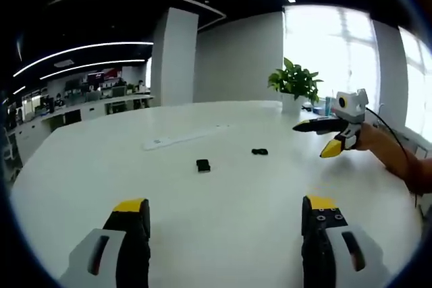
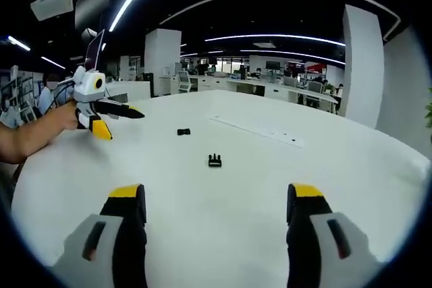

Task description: Snap the two parts of the plastic buckle together until the buckle closes and remains connected.

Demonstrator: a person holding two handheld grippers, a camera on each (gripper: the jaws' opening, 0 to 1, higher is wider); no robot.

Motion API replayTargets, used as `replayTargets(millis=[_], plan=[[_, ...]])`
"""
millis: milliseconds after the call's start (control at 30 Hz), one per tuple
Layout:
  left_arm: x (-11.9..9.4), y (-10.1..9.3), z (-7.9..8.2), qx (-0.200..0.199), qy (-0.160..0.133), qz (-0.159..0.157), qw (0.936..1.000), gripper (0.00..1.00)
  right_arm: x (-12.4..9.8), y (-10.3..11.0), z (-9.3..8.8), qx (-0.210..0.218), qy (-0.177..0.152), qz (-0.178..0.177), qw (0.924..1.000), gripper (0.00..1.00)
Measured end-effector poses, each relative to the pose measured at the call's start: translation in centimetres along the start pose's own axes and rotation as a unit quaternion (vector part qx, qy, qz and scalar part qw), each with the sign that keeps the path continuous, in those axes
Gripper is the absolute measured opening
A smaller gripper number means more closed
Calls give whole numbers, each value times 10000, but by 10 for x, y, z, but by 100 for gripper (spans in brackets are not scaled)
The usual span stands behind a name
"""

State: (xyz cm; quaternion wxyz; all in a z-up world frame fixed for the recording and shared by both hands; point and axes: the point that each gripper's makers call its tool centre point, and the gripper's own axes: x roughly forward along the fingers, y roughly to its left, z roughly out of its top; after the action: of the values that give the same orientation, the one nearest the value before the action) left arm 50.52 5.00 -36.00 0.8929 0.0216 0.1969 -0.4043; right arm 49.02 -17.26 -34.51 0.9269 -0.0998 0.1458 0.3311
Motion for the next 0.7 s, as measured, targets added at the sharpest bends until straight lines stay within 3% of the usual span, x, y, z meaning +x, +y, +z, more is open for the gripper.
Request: replayTargets(millis=[300, 700], plan=[[7, 11, 0, 66, 4, 143, 9999, 92, 4, 0, -2, 50, -7, 10, 10000, 80], [12, 5, 8, 9, -140, 66, 9999, 90, 11, 10, 8, 111, -166, 110, 9997, 71]])
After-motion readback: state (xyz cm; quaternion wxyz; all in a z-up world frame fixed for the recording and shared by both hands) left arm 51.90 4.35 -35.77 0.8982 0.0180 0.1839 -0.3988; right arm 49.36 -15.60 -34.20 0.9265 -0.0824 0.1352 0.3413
